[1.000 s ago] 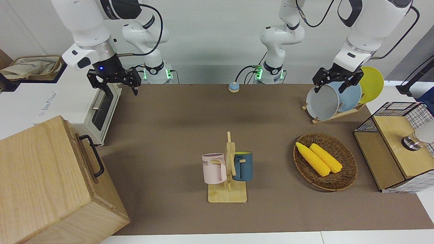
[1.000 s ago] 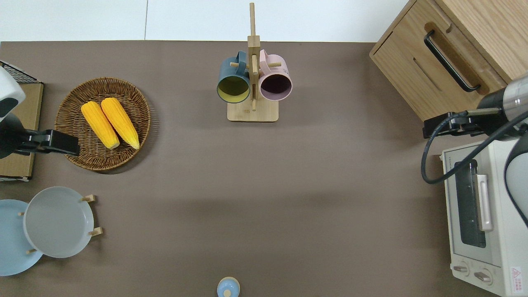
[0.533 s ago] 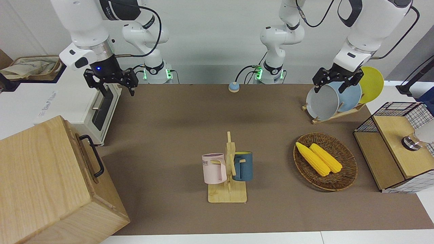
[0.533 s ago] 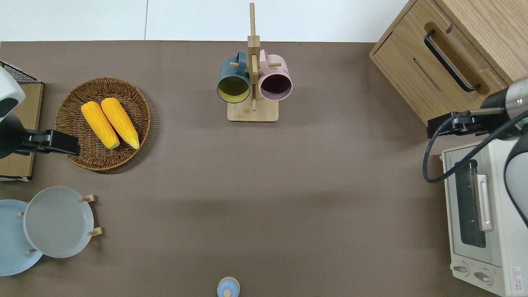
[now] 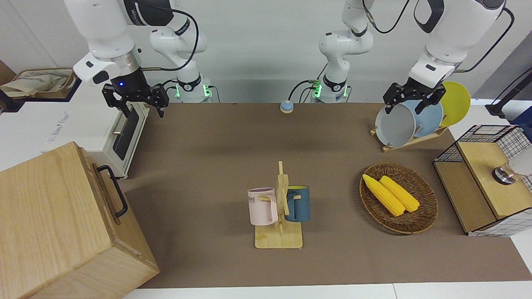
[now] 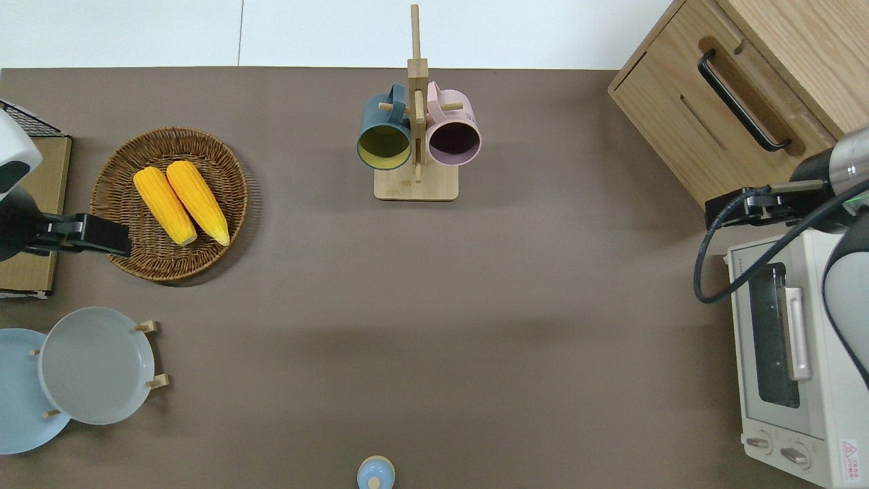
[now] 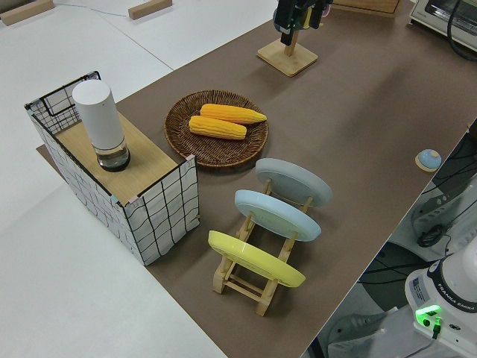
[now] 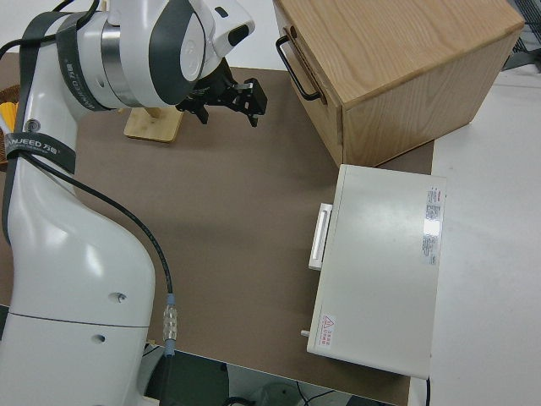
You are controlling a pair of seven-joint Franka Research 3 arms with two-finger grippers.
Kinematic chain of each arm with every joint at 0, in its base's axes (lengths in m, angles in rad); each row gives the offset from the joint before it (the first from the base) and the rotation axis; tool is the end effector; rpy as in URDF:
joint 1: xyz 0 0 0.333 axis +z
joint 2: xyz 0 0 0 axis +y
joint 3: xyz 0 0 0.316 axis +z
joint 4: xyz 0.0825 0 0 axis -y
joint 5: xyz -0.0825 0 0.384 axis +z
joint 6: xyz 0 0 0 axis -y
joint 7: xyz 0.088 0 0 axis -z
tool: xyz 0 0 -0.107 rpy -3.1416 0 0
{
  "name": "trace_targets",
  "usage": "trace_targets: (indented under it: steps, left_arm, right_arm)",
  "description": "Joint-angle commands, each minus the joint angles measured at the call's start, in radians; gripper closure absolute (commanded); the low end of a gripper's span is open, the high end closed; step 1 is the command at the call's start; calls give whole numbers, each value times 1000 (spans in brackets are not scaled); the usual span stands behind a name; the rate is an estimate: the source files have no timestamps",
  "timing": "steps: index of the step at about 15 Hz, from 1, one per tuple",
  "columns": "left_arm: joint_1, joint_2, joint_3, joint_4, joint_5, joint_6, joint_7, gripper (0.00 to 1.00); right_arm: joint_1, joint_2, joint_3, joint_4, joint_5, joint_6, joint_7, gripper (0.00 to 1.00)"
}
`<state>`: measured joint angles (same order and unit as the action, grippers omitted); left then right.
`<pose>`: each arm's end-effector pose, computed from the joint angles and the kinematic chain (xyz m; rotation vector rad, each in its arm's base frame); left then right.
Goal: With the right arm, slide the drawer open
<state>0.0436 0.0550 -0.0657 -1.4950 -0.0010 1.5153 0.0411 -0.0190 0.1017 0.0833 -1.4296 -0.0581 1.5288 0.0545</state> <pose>0.5660 -0.0115 0.6245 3.1346 -0.0991 -0.0542 0.5816 0.0283 0.6297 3.0919 0.0108 0.0012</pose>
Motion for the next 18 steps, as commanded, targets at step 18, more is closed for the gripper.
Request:
trace_targets:
  steps: [18]
  left_arm:
    - [-5, -3, 0, 10, 18, -18, -10, 7]
  right_arm:
    - [261, 47, 52, -77, -624, -58, 252, 11]
